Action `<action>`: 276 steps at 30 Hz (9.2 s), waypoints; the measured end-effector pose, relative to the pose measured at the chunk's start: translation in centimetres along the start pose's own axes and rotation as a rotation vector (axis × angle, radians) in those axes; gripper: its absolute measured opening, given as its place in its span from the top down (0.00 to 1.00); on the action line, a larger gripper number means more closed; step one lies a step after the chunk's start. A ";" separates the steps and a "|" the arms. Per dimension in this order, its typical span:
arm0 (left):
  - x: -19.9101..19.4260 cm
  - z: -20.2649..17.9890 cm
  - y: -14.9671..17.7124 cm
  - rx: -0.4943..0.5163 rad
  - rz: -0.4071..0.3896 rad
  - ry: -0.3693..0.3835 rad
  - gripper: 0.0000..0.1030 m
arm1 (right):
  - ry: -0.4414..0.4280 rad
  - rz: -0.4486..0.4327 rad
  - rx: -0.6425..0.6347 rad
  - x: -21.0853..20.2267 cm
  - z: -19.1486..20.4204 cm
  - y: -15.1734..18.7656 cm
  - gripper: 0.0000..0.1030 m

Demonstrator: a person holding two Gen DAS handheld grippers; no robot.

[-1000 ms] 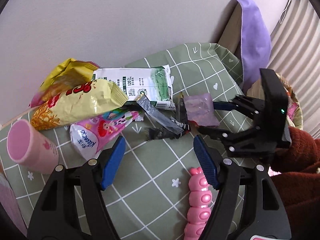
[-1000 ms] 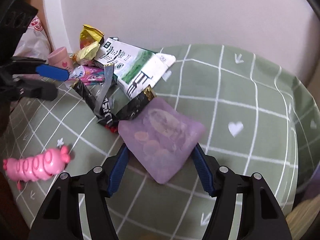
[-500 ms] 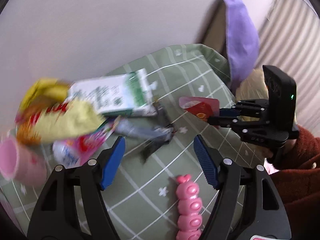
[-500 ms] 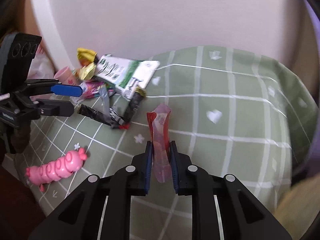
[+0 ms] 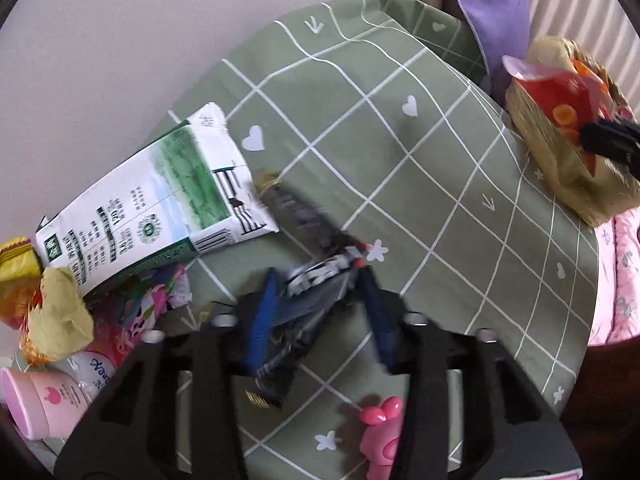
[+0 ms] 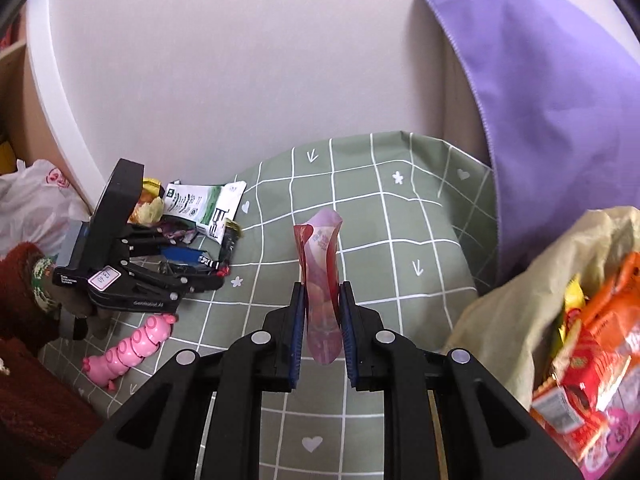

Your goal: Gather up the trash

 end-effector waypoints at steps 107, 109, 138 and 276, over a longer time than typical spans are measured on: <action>-14.8 -9.3 -14.6 0.005 -0.341 0.291 0.26 | 0.505 -0.232 0.085 -15.6 -13.1 -2.6 0.49; -15.2 -7.6 -13.6 -0.011 -0.350 0.259 0.26 | 0.497 -0.262 0.110 -15.8 -13.4 -3.4 0.49; -19.3 16.6 8.9 -0.672 -0.415 -0.274 0.26 | -0.285 -0.108 -0.466 6.1 16.4 -12.3 0.41; -21.6 -8.6 -16.6 -0.171 -0.606 0.331 0.70 | 0.225 -0.273 -0.004 -17.0 -5.9 -1.3 0.84</action>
Point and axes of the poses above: each gripper's, at about its wrist camera, not at the fingertips, and x roughly the way its jaws point, z to its left, y to its underside, the point moved 7 cm from there along x, roughly the way its jaws point, and after that the axes turned 2 degrees about z, right-handed, at the moved point
